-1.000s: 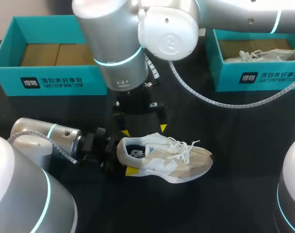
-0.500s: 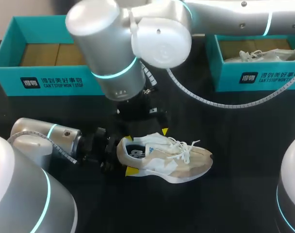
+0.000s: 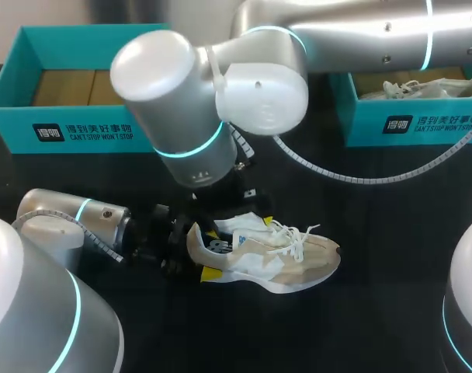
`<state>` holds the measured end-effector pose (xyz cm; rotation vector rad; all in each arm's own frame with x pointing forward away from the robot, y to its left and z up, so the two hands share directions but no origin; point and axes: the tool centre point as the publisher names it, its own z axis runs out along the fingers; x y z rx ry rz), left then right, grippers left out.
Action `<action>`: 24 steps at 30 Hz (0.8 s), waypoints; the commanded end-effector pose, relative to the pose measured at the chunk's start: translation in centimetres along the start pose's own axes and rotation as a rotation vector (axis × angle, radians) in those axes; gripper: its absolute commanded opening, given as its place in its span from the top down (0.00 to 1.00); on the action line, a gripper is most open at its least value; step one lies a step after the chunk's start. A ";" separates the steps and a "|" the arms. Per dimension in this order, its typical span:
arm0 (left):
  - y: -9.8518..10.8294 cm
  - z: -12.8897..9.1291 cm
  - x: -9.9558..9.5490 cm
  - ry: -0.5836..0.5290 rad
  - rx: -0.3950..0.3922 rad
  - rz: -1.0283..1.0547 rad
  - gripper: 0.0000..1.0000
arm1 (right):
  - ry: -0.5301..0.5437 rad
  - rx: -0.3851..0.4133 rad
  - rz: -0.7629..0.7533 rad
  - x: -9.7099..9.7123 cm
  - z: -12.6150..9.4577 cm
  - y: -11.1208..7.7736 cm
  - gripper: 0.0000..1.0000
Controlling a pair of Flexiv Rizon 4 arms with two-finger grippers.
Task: Take the shoe out of the shoebox, open the shoe tongue, remove and reinsert the insole, then place the shoe into the shoebox
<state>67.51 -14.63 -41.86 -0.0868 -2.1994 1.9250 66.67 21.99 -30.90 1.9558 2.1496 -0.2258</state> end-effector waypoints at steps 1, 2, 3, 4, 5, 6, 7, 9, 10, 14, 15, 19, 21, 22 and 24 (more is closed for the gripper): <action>-0.1 0.0 0.1 -0.002 0.000 0.000 1.00 | -0.011 -0.034 0.736 0.7 0.6 -0.7 0.00; -0.1 0.0 0.1 -0.002 0.000 0.000 1.00 | -0.004 -0.040 0.741 0.7 0.8 -0.6 0.00; -0.1 0.0 0.1 -0.002 0.000 0.000 1.00 | -0.004 -0.044 0.751 0.7 0.8 -0.6 0.00; -0.1 0.0 0.1 -0.002 0.000 0.000 1.00 | -0.004 -0.044 0.759 0.7 1.0 -0.6 0.00; -0.1 0.0 0.1 -0.002 0.000 0.000 1.00 | -0.001 -0.048 0.764 0.7 1.1 -0.6 0.00; -0.1 0.0 0.1 -0.002 0.000 0.000 1.00 | -0.010 -0.050 0.776 0.8 1.2 -0.6 0.00; -0.1 0.0 0.1 -0.002 0.000 0.000 1.00 | -0.019 -0.050 0.785 0.9 1.3 -0.6 0.00; -0.1 0.0 0.1 -0.002 0.000 0.000 1.00 | -0.017 -0.053 0.785 1.0 1.6 -0.4 0.00; -0.1 0.0 0.1 -0.002 0.000 0.000 1.00 | -0.026 -0.055 0.793 1.0 1.8 -0.3 0.00; -0.1 0.0 0.1 -0.002 0.000 0.000 1.00 | -0.026 -0.065 0.814 0.9 2.5 0.0 0.00; -0.1 0.0 0.1 -0.002 0.000 0.000 1.00 | -0.024 -0.066 0.818 0.9 2.6 0.0 0.00; -0.1 0.0 0.1 -0.002 0.000 0.000 1.00 | -0.032 -0.072 0.845 0.9 3.2 0.2 0.00; -0.1 0.0 0.1 -0.002 0.000 0.000 1.00 | -0.037 -0.079 0.857 0.9 3.4 0.3 0.00; -0.1 0.0 0.1 -0.002 0.000 0.000 1.00 | -0.039 -0.080 0.866 0.9 3.5 0.3 0.00; -0.1 0.0 0.1 -0.002 0.000 0.000 1.00 | -0.040 -0.085 0.870 0.8 3.7 0.3 0.00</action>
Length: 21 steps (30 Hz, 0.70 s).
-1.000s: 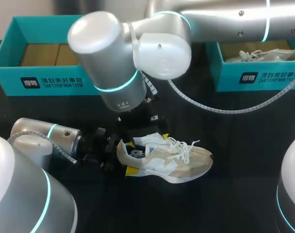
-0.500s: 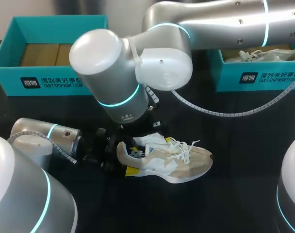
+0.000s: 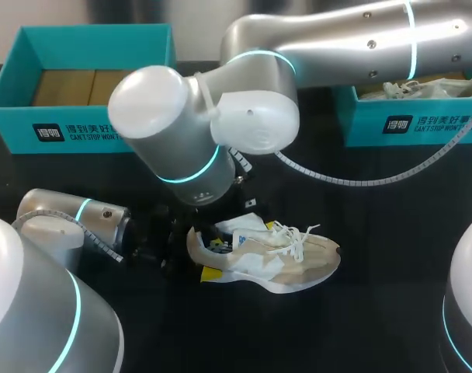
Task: Take the shoe out of the shoebox, open the shoe tongue, remove and reinsert the insole, then place the shoe into the shoebox
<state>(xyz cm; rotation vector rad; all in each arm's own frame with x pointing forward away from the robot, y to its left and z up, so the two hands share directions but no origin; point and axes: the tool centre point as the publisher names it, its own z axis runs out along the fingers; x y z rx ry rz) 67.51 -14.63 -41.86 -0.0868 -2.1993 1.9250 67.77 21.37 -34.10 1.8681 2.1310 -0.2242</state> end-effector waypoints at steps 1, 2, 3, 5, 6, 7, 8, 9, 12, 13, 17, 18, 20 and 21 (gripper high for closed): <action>-0.1 0.0 0.1 -0.002 0.000 0.000 1.00 | -0.019 -0.019 0.901 0.7 0.4 -0.6 0.00; -0.1 0.0 0.1 -0.002 0.000 0.000 1.00 | -0.030 -0.020 0.902 0.7 0.5 -0.6 0.00; -0.1 0.0 0.1 -0.002 0.000 0.000 1.00 | -0.036 -0.022 0.906 0.7 0.5 -0.6 0.00; -0.1 0.0 0.1 -0.002 0.000 0.000 1.00 | -0.052 -0.025 0.918 0.6 0.7 -0.6 0.00; -0.1 0.0 0.1 -0.002 0.000 0.000 1.00 | -0.053 -0.027 0.920 0.6 0.7 -0.7 0.00; -0.1 0.0 0.1 -0.002 0.000 0.000 1.00 | -0.051 -0.031 0.922 0.5 0.8 -0.7 0.00; -0.1 0.0 0.1 -0.002 0.000 0.000 1.00 | -0.055 -0.034 0.928 0.4 0.8 -0.7 0.00; -0.1 0.0 0.1 -0.002 0.000 0.000 1.00 | -0.056 -0.038 0.937 0.3 0.9 -0.7 0.00; -0.1 0.0 0.1 -0.002 0.000 0.000 1.00 | -0.066 -0.045 0.957 0.1 1.1 -0.6 0.00; -0.1 0.0 0.1 -0.002 0.000 0.000 1.00 | -0.069 -0.046 0.959 0.1 1.2 -0.5 0.00; -0.1 0.0 0.1 -0.002 0.000 0.000 1.00 | -0.087 -0.049 0.982 0.0 1.6 -0.3 0.00; -0.1 0.0 0.1 -0.002 0.000 0.000 1.00 | -0.084 -0.052 0.987 0.0 1.7 -0.4 0.00; -0.1 0.0 0.1 -0.002 0.000 0.000 1.00 | -0.085 -0.060 0.999 -0.1 1.6 -0.5 0.00; -0.1 0.0 0.1 -0.002 0.000 0.000 1.00 | -0.087 -0.063 1.004 -0.2 1.5 -0.6 0.00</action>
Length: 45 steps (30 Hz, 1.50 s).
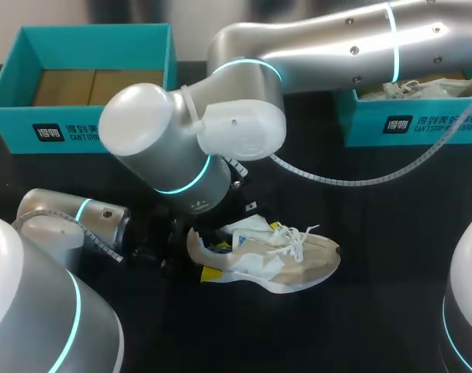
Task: Take the shoe out of the shoebox, open the shoe tongue, remove and reinsert the insole, then place the shoe into the shoebox
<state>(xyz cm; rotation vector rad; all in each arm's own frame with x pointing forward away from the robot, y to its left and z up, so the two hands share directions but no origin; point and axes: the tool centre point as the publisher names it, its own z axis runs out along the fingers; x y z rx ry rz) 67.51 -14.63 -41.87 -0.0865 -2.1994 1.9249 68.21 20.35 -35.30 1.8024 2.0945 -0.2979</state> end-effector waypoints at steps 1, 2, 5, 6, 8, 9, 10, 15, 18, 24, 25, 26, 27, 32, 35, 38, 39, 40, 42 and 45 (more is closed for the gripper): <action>-0.1 0.0 0.1 -0.002 0.000 0.000 1.00 | -0.015 -0.018 1.031 0.3 -0.1 -0.8 0.00; -0.1 0.0 0.1 -0.002 0.000 0.000 1.00 | -0.019 -0.019 1.038 0.1 -0.2 -0.9 0.00; -0.1 0.0 0.1 -0.002 0.000 0.000 1.00 | -0.024 -0.020 1.052 -0.5 -0.1 -1.0 0.00; -0.1 0.0 0.1 -0.002 0.000 0.000 1.00 | -0.017 -0.023 1.059 -0.6 -0.1 -1.1 0.00; -0.1 0.0 0.1 -0.002 0.000 0.000 1.00 | -0.010 -0.029 1.071 -0.8 -0.2 -1.4 0.00; -0.1 0.0 0.1 -0.002 0.000 0.000 1.00 | -0.010 -0.031 1.073 -0.9 -0.3 -1.4 0.00; -0.1 0.0 0.1 -0.002 0.000 0.000 1.00 | -0.007 -0.037 1.075 -1.0 -0.4 -1.5 0.00; -0.1 0.0 0.1 -0.002 0.000 0.000 1.00 | -0.015 -0.041 1.077 -1.8 -0.3 -1.3 0.00; -0.1 0.0 0.1 -0.002 0.000 0.000 1.00 | -0.013 -0.037 1.083 -2.4 -0.1 -1.5 0.00; -0.1 0.0 0.1 -0.002 0.000 0.000 1.00 | 0.009 -0.040 1.095 -3.8 -0.5 -1.4 0.00; -0.1 0.0 0.1 -0.002 0.000 0.000 1.00 | 0.008 -0.040 1.094 -4.0 -0.6 -1.3 0.00; -0.1 0.0 0.1 -0.002 0.000 0.000 1.00 | 0.008 -0.040 1.092 -4.2 -0.7 -1.2 0.00; -0.1 0.0 0.1 -0.002 0.000 0.000 1.00 | 0.007 -0.039 1.089 -4.5 -0.8 -1.1 0.00; -0.1 0.0 0.1 -0.002 0.000 0.000 1.00 | 0.000 -0.026 1.075 -5.6 -1.5 -0.7 0.00; -0.1 0.0 0.1 -0.002 0.000 0.000 1.00 | -0.005 -0.021 1.073 -6.2 -1.8 -0.5 0.00; -0.1 0.0 0.1 -0.002 0.000 0.000 1.00 | -0.003 -0.012 1.064 -6.3 -1.9 -0.3 0.00; -0.1 0.0 0.1 -0.002 0.000 0.000 1.00 | 0.006 -0.004 1.056 -6.1 -1.9 -0.3 0.00; -0.1 0.0 0.1 -0.002 0.000 0.000 1.00 | 0.010 -0.002 1.053 -5.9 -1.7 -0.3 0.00; -0.1 0.0 0.1 -0.002 0.000 0.000 1.00 | 0.027 0.018 1.041 -5.3 -1.4 -0.3 0.00; -0.1 0.0 0.1 -0.002 0.000 0.000 1.00 | 0.055 0.038 1.027 -4.7 -1.0 -0.4 0.00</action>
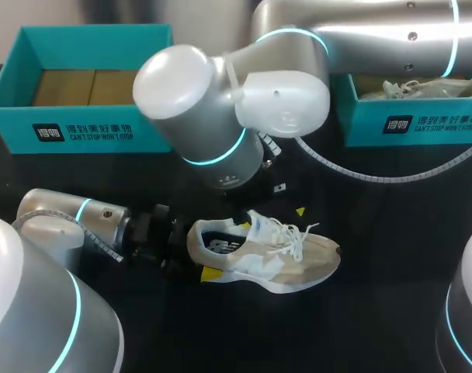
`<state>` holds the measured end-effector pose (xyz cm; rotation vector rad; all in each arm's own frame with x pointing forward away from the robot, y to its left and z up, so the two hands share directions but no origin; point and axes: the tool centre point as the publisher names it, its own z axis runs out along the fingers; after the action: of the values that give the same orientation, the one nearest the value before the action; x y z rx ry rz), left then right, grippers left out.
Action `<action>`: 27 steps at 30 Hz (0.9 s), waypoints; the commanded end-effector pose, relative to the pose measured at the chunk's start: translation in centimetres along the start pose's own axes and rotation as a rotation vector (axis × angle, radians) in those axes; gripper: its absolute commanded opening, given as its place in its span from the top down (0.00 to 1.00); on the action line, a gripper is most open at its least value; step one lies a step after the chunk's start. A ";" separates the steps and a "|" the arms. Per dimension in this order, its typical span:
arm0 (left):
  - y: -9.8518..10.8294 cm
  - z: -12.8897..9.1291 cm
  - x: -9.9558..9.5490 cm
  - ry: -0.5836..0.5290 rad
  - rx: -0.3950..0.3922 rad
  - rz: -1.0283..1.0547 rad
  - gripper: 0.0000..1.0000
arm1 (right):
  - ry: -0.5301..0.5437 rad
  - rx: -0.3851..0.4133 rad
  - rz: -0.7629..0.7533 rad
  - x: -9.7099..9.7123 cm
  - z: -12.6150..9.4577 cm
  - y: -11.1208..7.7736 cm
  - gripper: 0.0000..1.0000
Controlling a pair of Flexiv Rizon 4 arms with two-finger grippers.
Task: Take the shoe out of the shoebox, open the shoe tongue, remove and reinsert the insole, then place the shoe into the shoebox
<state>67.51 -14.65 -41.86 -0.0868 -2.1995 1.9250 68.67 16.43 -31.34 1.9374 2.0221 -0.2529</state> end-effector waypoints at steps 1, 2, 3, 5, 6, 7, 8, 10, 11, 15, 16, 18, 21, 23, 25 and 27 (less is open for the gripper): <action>-0.1 0.0 0.1 -0.002 0.000 0.000 1.00 | 0.023 0.009 0.922 0.7 1.2 -0.6 0.00; -0.1 0.0 0.1 -0.002 0.000 0.000 1.00 | 0.027 0.014 0.917 0.9 1.3 -0.7 0.00; -0.1 0.0 0.1 -0.002 0.000 0.000 1.00 | 0.028 0.021 0.913 1.2 1.4 -0.7 0.00; -0.1 0.0 0.1 -0.002 0.000 0.000 1.00 | 0.028 0.027 0.911 1.5 1.6 -0.9 0.00; -0.1 0.0 0.1 -0.002 0.000 0.000 1.00 | 0.029 0.034 0.910 1.8 1.6 -1.0 0.00; -0.1 0.0 0.1 -0.002 0.000 0.000 1.00 | 0.031 0.036 0.908 1.9 1.6 -1.1 0.00; -0.1 0.0 0.1 -0.002 0.000 0.000 1.00 | 0.032 0.037 0.907 2.1 1.7 -1.2 0.00; -0.1 0.0 0.1 -0.002 0.000 0.000 1.00 | 0.033 0.044 0.907 2.2 1.8 -1.4 0.00; -0.1 0.0 0.1 -0.002 0.000 0.000 1.00 | 0.046 0.053 0.912 2.3 1.9 -1.5 0.00; -0.1 0.0 0.1 -0.002 0.000 0.000 1.00 | 0.064 0.069 0.915 2.9 2.2 -1.7 0.00; -0.1 0.0 0.1 -0.002 0.000 0.000 1.00 | 0.058 0.077 0.922 3.1 2.3 -1.8 0.00; -0.1 0.0 0.1 -0.002 0.000 0.000 1.00 | 0.060 0.081 0.925 3.3 2.4 -1.8 0.00; -0.1 0.0 0.1 -0.002 0.000 0.000 1.00 | 0.063 0.087 0.925 3.6 2.6 -1.9 0.00; -0.1 0.0 0.1 -0.002 0.000 0.000 1.00 | 0.056 0.097 0.930 3.6 2.8 -1.9 0.00; -0.1 0.0 0.1 -0.002 0.000 0.000 1.00 | 0.061 0.097 0.932 3.7 2.9 -2.0 0.00; -0.1 0.0 0.1 -0.002 0.000 0.000 1.00 | 0.059 0.099 0.938 3.7 3.0 -2.1 0.00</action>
<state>67.51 -14.64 -41.86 -0.0867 -2.1994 1.9251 67.50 18.29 -35.24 2.0425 2.0900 -0.2210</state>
